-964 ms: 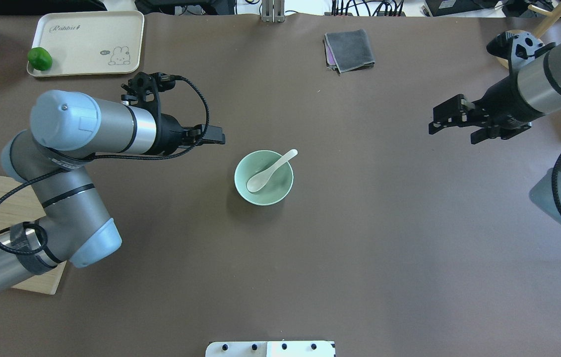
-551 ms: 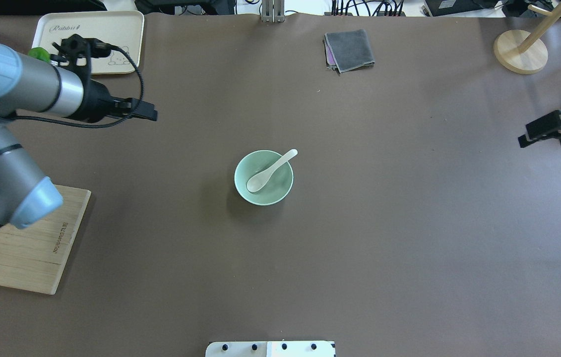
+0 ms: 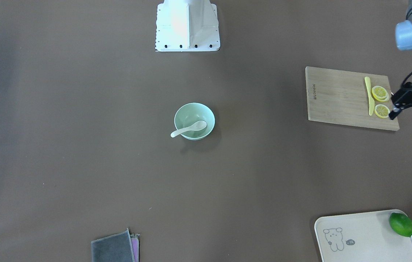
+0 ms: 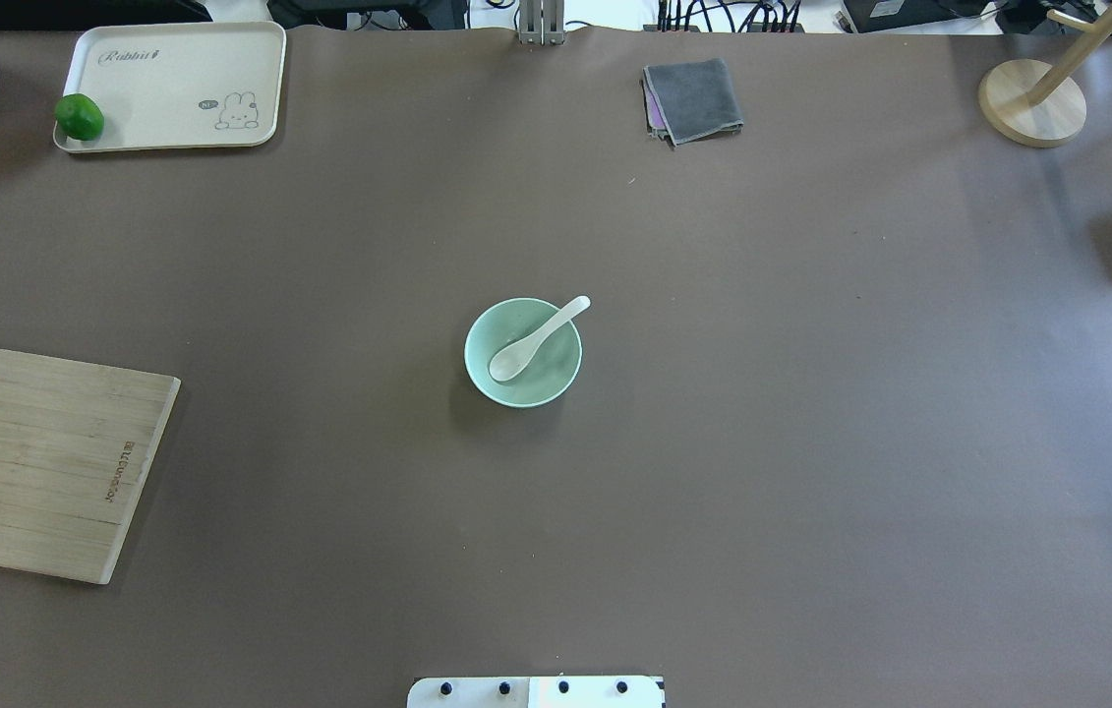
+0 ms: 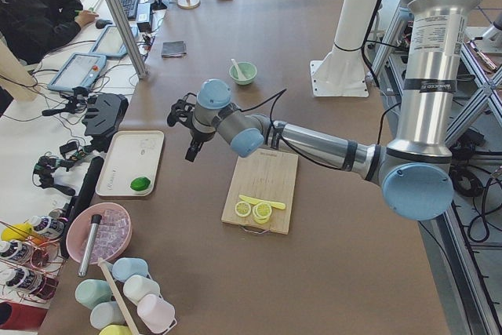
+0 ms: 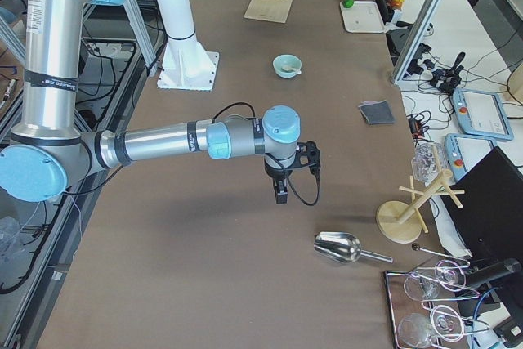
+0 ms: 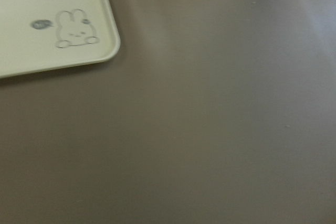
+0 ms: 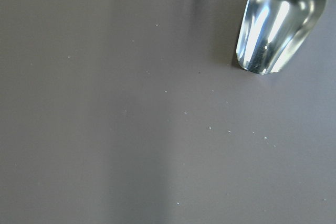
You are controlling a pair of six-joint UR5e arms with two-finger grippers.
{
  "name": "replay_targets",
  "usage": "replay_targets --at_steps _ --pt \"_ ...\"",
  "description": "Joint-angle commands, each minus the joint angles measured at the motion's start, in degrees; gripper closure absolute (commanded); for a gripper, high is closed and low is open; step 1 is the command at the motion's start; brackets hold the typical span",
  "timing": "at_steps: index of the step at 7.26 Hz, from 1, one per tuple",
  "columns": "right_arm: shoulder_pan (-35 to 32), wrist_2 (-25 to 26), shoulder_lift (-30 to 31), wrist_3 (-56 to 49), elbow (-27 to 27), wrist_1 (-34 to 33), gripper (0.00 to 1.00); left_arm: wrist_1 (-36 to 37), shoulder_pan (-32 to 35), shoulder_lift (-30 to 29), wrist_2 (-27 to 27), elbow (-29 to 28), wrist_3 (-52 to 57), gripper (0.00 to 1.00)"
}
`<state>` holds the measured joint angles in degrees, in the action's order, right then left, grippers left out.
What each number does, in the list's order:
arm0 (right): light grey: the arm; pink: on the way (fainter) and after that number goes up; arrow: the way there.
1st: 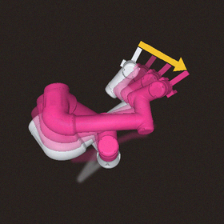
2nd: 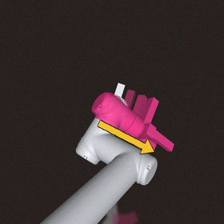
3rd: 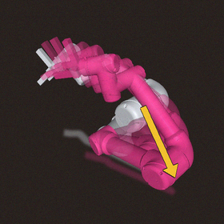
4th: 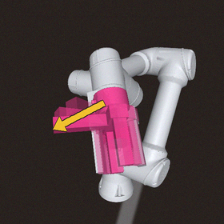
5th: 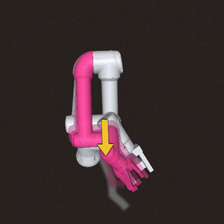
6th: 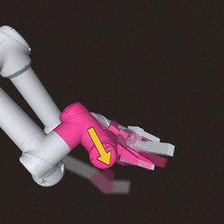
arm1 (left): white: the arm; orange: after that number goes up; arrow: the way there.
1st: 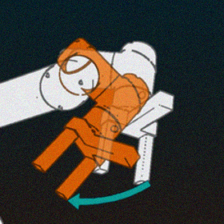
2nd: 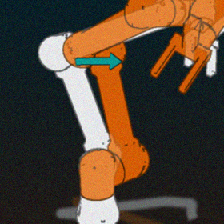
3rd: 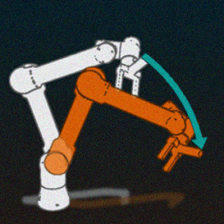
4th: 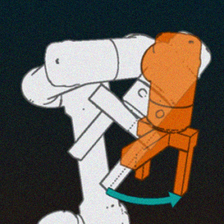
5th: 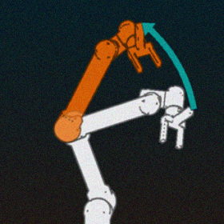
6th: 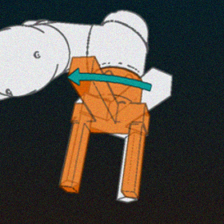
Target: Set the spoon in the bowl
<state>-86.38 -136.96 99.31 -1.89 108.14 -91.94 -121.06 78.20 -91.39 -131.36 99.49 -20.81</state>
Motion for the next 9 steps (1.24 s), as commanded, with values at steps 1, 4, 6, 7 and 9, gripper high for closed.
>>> replay_targets --at_steps 1,4,6,7,9 --pt "-2.30 1.43 -0.16 -3.02 -2.64 0.27 0.00 1.43 12.10 3.50 -1.53 -3.39 17.22 0.02" --pt "-2.39 1.79 -0.08 -3.47 -5.91 1.33 0.00 0.04 15.49 5.42 -1.79 -8.35 19.76 0.02" --pt "-2.92 3.00 -0.17 -3.38 -6.54 1.42 0.00 1.17 15.32 5.44 -1.18 -11.92 19.67 0.02" --pt "-2.92 7.11 -1.04 -3.12 -6.80 1.33 0.00 1.44 15.40 5.44 -1.44 -11.77 19.23 0.02" --pt "-2.92 4.70 -1.22 -2.50 -6.97 0.28 0.00 14.02 15.40 5.61 -1.18 -4.01 18.97 0.02"
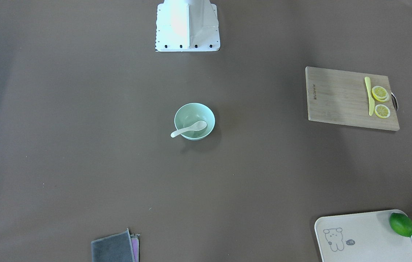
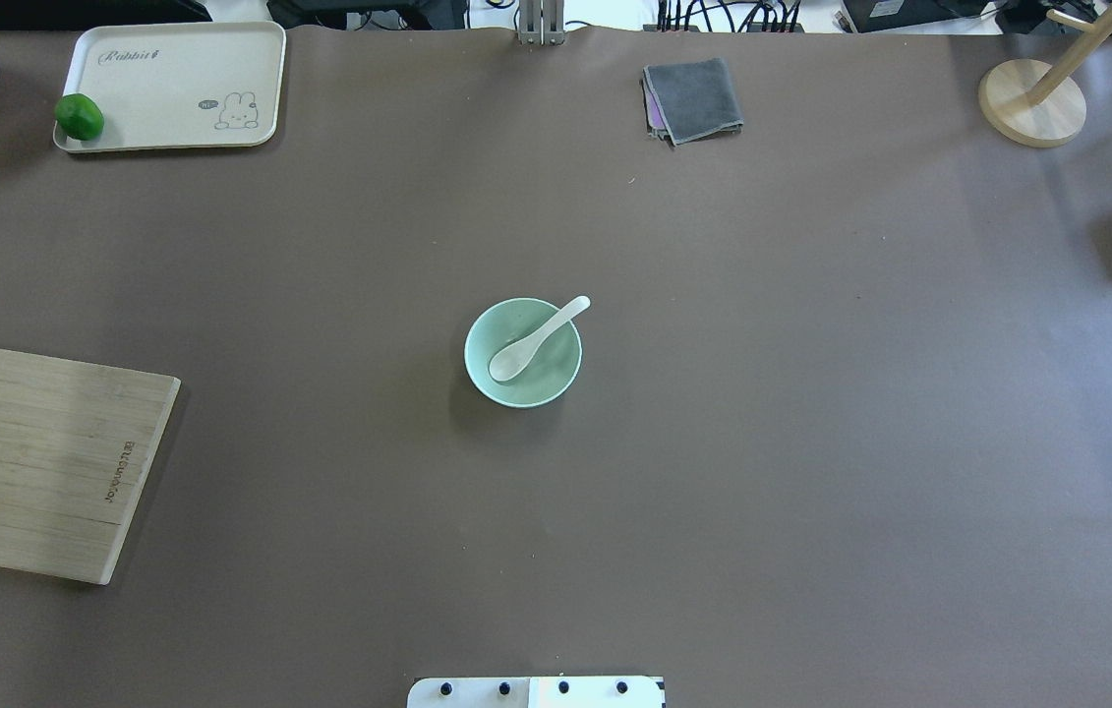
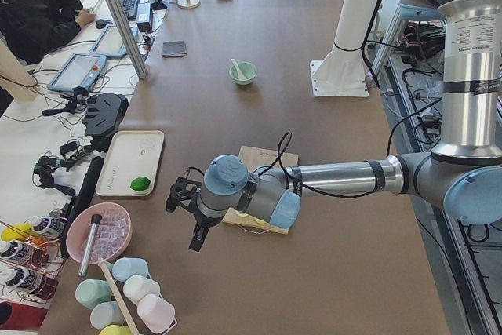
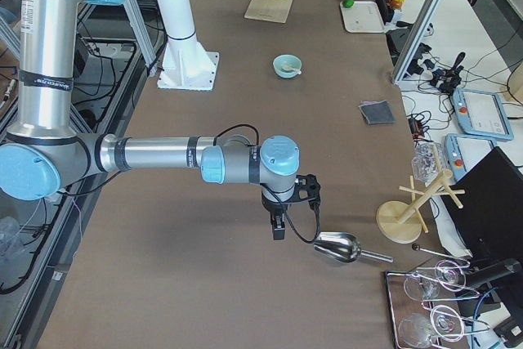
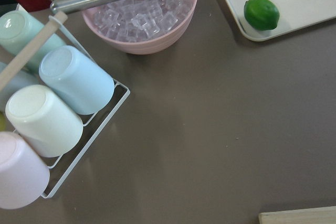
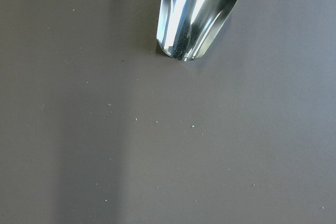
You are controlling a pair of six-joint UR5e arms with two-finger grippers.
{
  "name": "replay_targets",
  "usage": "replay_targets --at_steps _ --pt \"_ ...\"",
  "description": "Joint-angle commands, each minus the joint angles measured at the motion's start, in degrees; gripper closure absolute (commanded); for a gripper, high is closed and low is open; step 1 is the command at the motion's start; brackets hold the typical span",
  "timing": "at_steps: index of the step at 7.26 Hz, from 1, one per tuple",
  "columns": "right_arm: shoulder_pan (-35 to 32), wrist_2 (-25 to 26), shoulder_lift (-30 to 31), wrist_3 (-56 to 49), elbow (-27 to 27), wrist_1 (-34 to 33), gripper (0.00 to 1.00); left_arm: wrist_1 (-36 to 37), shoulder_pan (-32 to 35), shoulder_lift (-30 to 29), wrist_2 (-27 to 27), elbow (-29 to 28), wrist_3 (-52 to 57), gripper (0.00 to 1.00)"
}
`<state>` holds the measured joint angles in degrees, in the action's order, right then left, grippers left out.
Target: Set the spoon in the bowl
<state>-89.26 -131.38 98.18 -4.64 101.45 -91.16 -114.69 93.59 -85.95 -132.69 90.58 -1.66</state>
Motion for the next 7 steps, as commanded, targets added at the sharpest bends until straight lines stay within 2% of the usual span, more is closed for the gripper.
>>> replay_targets --at_steps 1,2,7 --pt "-0.04 -3.42 0.34 0.24 -0.11 -1.38 0.00 14.17 -0.07 1.82 0.32 10.79 -0.18 0.02" --pt "-0.04 -3.53 0.17 0.33 0.06 -1.74 0.00 14.67 -0.16 4.18 0.15 12.59 -0.18 0.02" --pt "0.31 -3.71 -1.06 1.30 0.68 -3.77 0.00 14.76 -0.33 4.56 -0.20 11.47 -0.10 0.02"
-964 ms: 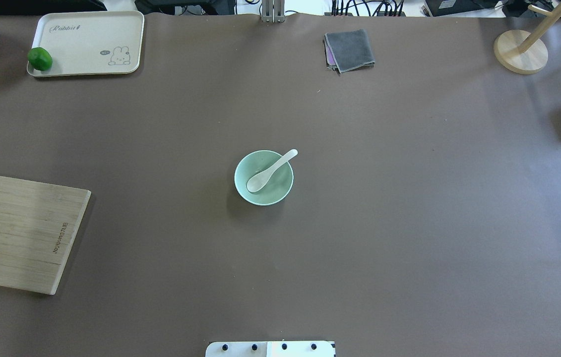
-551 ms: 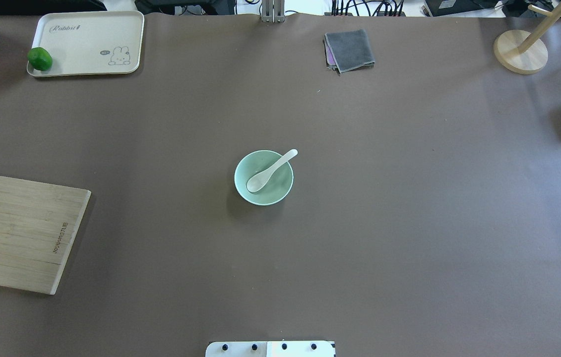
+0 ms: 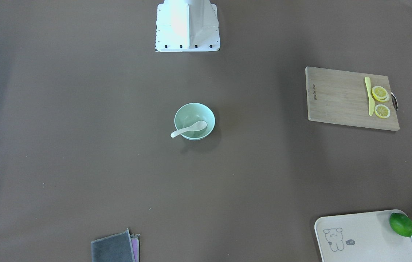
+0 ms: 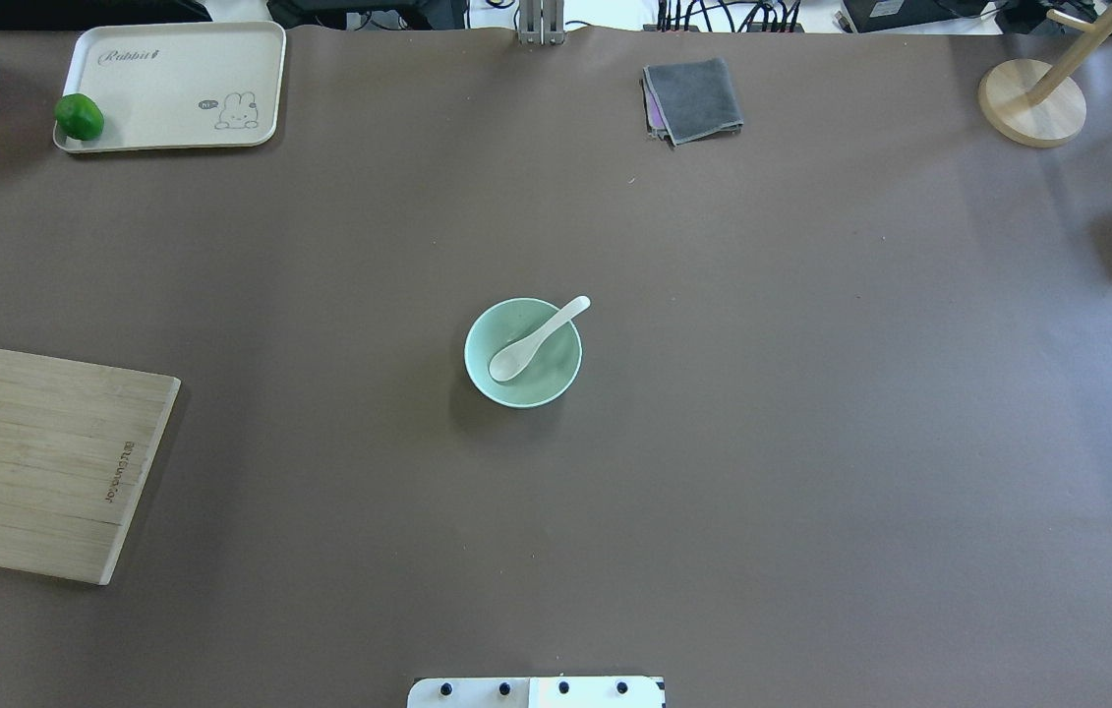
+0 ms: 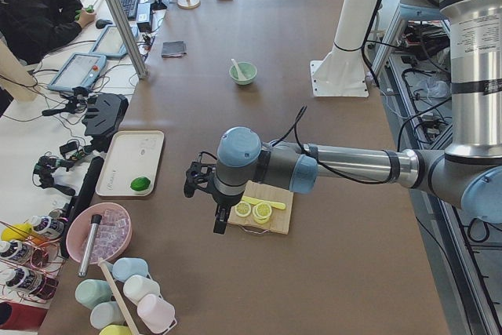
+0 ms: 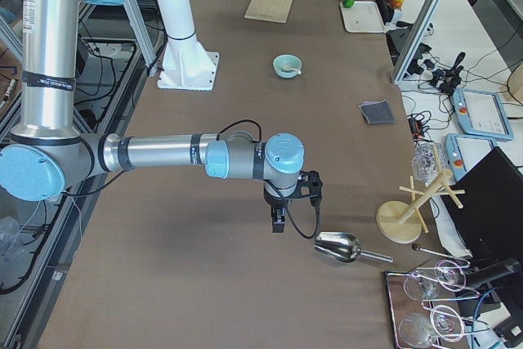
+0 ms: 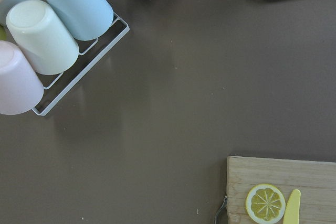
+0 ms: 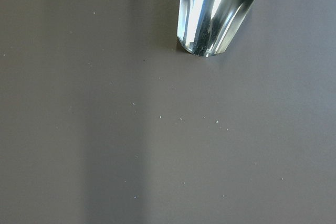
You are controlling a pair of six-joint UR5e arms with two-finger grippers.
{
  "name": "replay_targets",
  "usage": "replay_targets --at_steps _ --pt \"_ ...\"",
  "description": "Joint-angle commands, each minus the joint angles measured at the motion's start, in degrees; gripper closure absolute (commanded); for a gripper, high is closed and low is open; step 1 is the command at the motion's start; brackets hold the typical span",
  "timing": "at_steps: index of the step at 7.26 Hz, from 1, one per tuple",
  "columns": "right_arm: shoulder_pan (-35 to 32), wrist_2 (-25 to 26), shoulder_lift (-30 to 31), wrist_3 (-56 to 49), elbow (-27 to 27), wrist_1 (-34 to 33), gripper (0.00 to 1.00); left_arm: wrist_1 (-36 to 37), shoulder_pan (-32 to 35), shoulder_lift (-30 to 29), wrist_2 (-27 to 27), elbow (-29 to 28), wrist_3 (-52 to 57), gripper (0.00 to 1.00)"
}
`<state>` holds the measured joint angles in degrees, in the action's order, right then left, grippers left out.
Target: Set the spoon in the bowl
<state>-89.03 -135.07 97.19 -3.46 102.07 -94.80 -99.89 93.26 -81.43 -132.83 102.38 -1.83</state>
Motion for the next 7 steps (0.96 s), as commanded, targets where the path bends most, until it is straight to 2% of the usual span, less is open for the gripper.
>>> replay_targets --at_steps 1,7 --pt "0.08 -0.02 -0.07 0.12 0.05 -0.12 0.00 -0.39 -0.01 0.04 -0.24 -1.21 0.07 0.02" --pt "0.08 0.07 0.11 0.38 0.85 -0.30 0.00 -0.48 -0.09 -0.40 -0.24 -1.48 0.07 0.02"
